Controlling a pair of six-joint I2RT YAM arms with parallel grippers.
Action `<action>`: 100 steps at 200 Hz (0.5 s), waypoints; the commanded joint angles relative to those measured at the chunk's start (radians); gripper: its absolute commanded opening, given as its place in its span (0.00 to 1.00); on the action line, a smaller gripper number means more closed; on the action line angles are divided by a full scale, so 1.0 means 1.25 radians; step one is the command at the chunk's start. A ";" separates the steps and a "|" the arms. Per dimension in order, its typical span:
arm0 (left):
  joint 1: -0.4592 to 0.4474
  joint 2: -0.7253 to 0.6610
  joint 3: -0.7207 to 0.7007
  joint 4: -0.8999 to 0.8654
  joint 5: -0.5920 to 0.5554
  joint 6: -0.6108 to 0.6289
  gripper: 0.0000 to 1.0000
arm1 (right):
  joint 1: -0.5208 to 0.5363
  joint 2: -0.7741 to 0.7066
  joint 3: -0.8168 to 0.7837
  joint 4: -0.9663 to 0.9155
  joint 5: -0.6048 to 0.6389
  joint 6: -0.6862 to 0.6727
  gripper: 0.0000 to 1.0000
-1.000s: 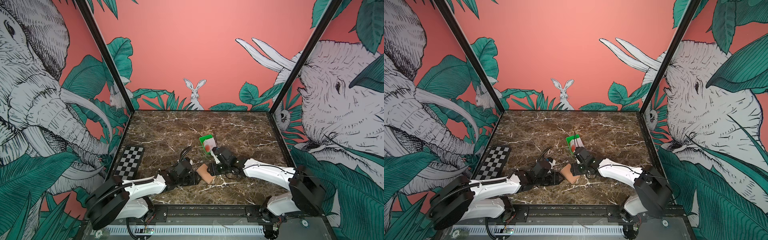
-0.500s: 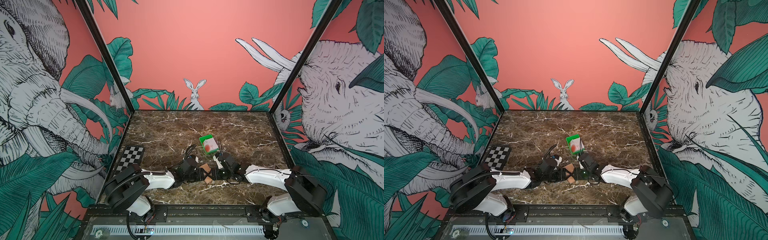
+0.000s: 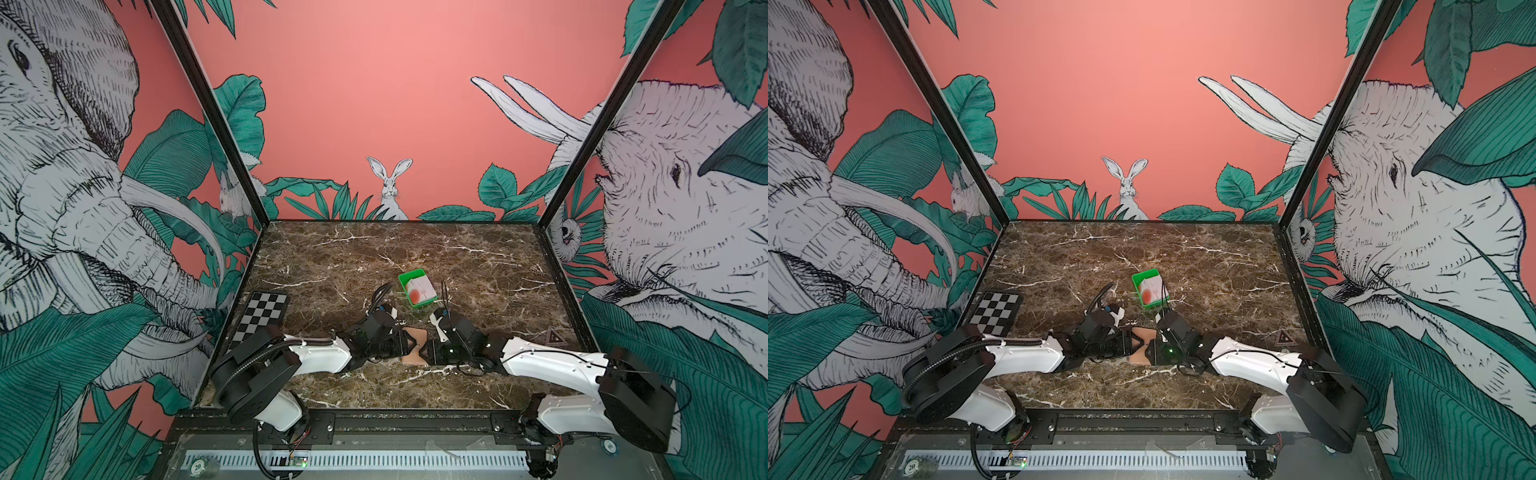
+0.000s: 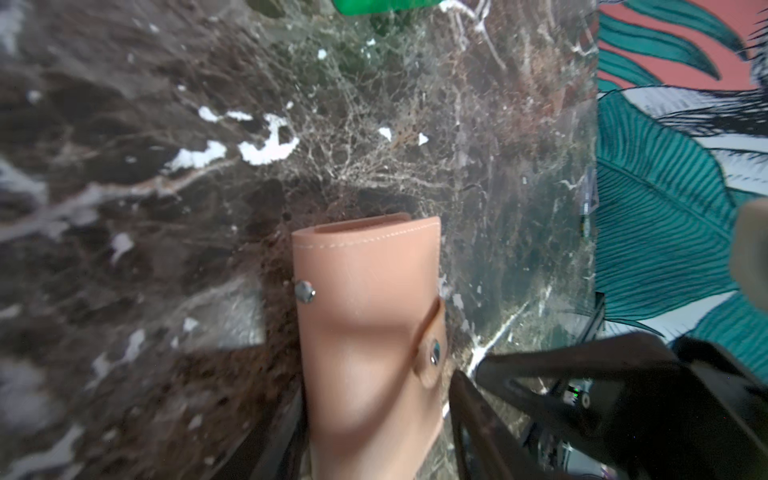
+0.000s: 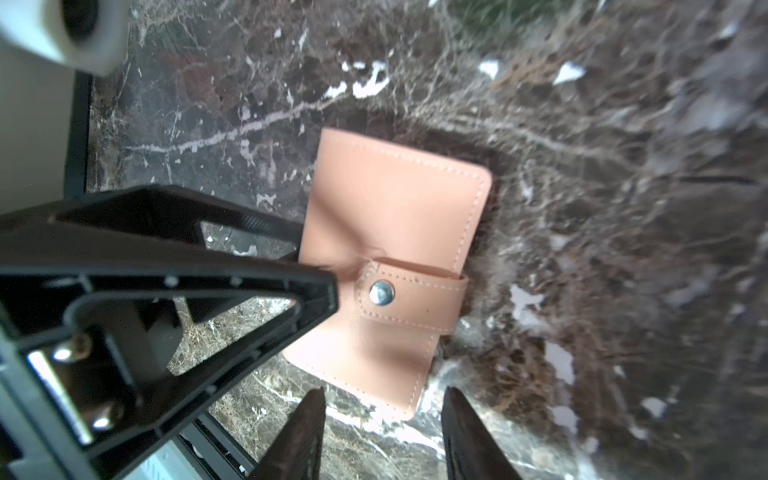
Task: Insert credit cards into a card holder
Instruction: Rotate the card holder at the center of the table, then pick up the card holder from the center of the table.
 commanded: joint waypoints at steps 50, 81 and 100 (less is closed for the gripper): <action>0.021 0.011 -0.047 0.101 0.087 -0.021 0.54 | -0.005 0.051 0.074 -0.037 0.039 -0.026 0.31; 0.046 0.028 -0.055 0.156 0.116 -0.027 0.54 | -0.006 0.094 0.091 -0.038 0.064 -0.018 0.23; 0.058 0.034 -0.059 0.170 0.133 -0.020 0.54 | -0.005 0.122 0.098 -0.029 0.061 -0.015 0.21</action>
